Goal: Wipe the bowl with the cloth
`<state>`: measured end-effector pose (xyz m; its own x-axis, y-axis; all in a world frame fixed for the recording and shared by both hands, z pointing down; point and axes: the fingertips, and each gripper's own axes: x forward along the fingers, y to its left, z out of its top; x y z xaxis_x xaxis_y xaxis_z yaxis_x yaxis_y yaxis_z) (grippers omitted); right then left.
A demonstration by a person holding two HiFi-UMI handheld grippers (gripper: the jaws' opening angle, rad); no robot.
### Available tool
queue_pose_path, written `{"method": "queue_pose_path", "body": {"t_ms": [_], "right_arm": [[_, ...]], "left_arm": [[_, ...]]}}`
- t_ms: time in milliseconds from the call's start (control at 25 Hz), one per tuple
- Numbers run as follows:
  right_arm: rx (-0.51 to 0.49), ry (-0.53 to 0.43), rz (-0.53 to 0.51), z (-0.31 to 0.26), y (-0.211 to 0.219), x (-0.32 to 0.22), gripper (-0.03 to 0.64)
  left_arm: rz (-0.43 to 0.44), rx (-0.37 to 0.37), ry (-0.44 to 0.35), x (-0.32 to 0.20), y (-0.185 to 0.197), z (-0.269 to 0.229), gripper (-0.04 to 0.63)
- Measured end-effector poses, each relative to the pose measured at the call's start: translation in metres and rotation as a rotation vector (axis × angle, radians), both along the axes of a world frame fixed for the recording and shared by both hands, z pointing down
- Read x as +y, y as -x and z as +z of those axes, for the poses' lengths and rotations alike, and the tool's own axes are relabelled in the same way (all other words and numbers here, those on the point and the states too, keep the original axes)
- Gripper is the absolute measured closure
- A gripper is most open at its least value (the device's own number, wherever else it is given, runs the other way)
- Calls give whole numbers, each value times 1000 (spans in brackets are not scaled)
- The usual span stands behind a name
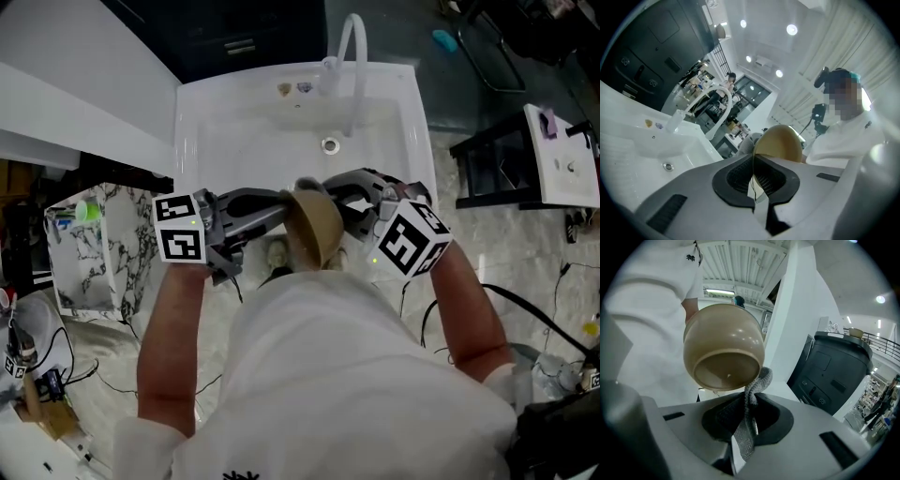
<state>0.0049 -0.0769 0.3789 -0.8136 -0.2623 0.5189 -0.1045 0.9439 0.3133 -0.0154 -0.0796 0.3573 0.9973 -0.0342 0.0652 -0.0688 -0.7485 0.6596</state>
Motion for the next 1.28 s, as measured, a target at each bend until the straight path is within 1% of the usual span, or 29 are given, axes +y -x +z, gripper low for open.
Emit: {"method": "queue_pose_path", "body": {"t_ms": [280,560,800,1000,1280], "right_arm": [[-4,52,-23,9,5,14,571],[2,98,-73,11,6,36,571],[4,127,-112,9,3,49,571],[1,135,-135,0,-1,56,571],[-29,144,-131,-17,-8,58,571]], "left_arm": [[-73,61,40,-15,11,-3,577],[-134,74,73,-24,25,6,577],[-157,44,72,-27,29,14,577],[-182,-1,82,-32,33,25,578],[-174,-46,96,-29,34,37,577]]}}
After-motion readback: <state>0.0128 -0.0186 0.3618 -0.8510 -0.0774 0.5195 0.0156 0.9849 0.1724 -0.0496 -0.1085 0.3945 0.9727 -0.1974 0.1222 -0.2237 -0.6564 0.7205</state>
